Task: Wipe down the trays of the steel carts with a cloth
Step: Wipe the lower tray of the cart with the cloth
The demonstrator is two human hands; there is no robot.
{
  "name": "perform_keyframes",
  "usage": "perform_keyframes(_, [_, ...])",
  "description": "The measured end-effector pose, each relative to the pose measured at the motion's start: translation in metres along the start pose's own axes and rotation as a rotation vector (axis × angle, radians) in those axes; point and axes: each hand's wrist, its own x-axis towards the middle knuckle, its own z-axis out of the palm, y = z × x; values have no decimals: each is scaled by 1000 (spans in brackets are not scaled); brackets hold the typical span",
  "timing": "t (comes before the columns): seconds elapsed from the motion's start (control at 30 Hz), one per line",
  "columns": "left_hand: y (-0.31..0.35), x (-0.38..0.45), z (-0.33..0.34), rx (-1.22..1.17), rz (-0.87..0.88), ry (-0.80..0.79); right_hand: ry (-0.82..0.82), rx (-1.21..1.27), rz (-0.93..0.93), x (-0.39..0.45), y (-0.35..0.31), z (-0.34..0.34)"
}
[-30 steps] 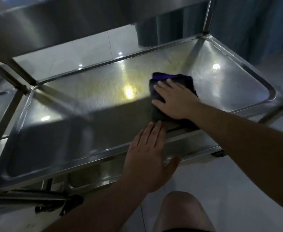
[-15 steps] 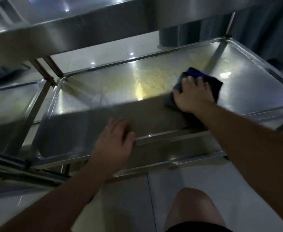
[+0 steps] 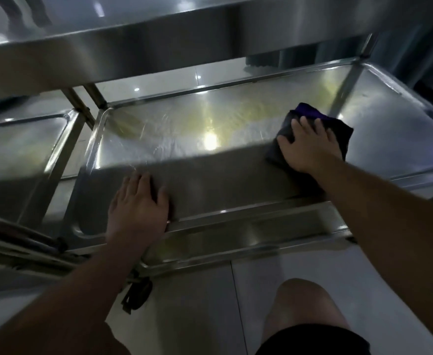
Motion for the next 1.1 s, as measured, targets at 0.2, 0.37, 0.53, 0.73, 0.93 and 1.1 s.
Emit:
perform_keyframes(0.2, [5, -4, -4, 0, -9, 33, 3, 39, -81, -39, -151, 29])
perform_keyframes(0.37, [3, -4, -6, -18, -19, 23, -70, 26, -401, -68, -223, 46])
perform_keyframes(0.53, [2, -5, -8, -47, -2, -9, -35, -38, -511, -37, -122, 22])
perform_keyframes(0.73, [5, -8, -8, -42, -1, 5, 6, -27, 127, -11, 11, -3])
perform_keyframes(0.93, [3, -5, -4, -41, 9, 29, 80, 44, -16, -65, -124, 24])
perform_keyframes(1.1, [0, -8, -3, -201, 13, 122, -39, -73, -571, -101, -223, 52])
